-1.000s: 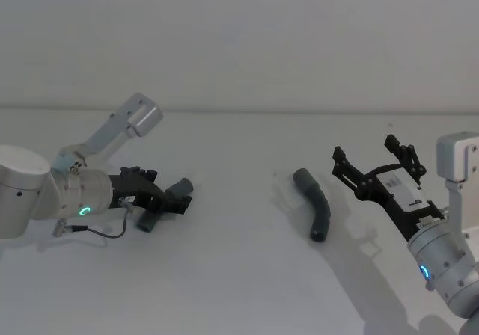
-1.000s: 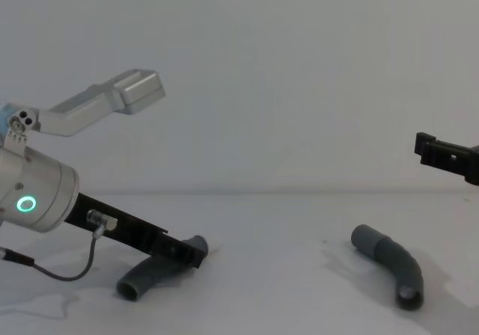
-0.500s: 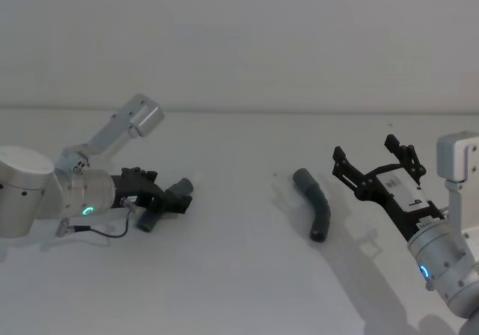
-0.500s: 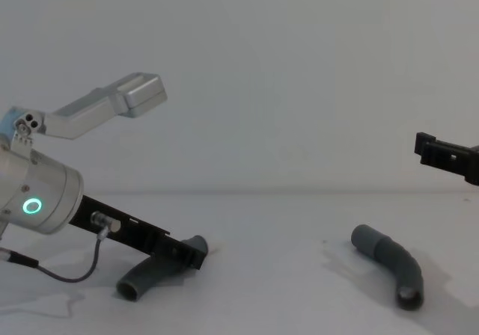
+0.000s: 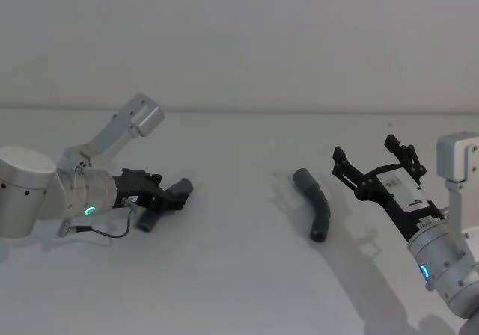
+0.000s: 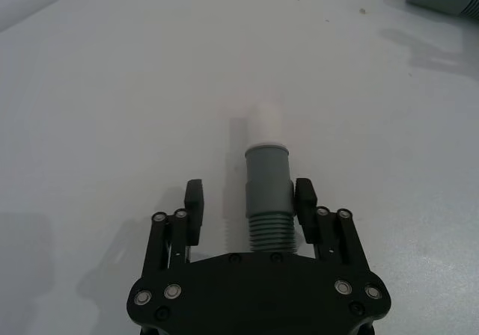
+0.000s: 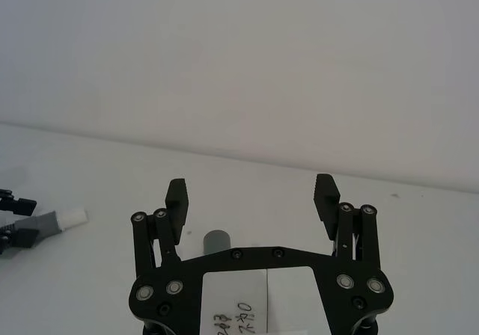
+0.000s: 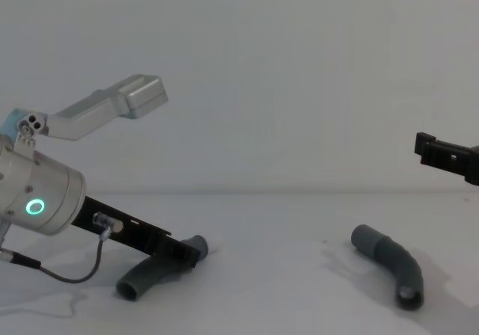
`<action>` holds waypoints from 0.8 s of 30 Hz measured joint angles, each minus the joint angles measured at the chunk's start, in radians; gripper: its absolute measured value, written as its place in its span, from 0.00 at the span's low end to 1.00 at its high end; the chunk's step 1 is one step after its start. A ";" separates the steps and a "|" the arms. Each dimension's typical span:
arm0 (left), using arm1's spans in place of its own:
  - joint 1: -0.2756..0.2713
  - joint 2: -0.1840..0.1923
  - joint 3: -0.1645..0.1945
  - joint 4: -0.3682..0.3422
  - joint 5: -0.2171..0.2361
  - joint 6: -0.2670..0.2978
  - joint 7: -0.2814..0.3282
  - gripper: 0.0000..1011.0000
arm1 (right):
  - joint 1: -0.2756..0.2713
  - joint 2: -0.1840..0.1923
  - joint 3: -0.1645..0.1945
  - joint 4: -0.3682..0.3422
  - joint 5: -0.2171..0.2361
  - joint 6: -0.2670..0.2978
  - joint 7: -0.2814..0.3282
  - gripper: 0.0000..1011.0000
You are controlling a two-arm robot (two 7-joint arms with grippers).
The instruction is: Use both hands to pick up one end of the pipe from the table, align the ends, and insert them.
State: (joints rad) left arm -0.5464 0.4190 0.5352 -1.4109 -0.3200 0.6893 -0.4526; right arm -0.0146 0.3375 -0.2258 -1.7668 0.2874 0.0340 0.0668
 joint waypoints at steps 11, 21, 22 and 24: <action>0.000 -0.003 -0.002 0.002 0.001 0.003 0.002 0.42 | 0.000 0.000 0.000 0.000 0.000 0.000 0.000 0.99; 0.000 -0.004 -0.003 0.002 0.001 0.003 0.003 0.35 | 0.000 0.000 0.000 0.000 0.000 0.000 0.000 0.99; 0.000 -0.004 -0.003 0.003 0.001 0.003 0.003 0.35 | 0.000 0.000 0.000 0.000 0.000 0.000 0.000 0.99; 0.000 -0.004 -0.003 0.003 0.001 0.004 0.003 0.35 | 0.000 0.000 0.000 0.000 0.000 0.000 0.000 0.99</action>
State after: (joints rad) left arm -0.5461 0.4148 0.5324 -1.4084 -0.3190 0.6929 -0.4495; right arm -0.0146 0.3375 -0.2258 -1.7668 0.2874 0.0340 0.0668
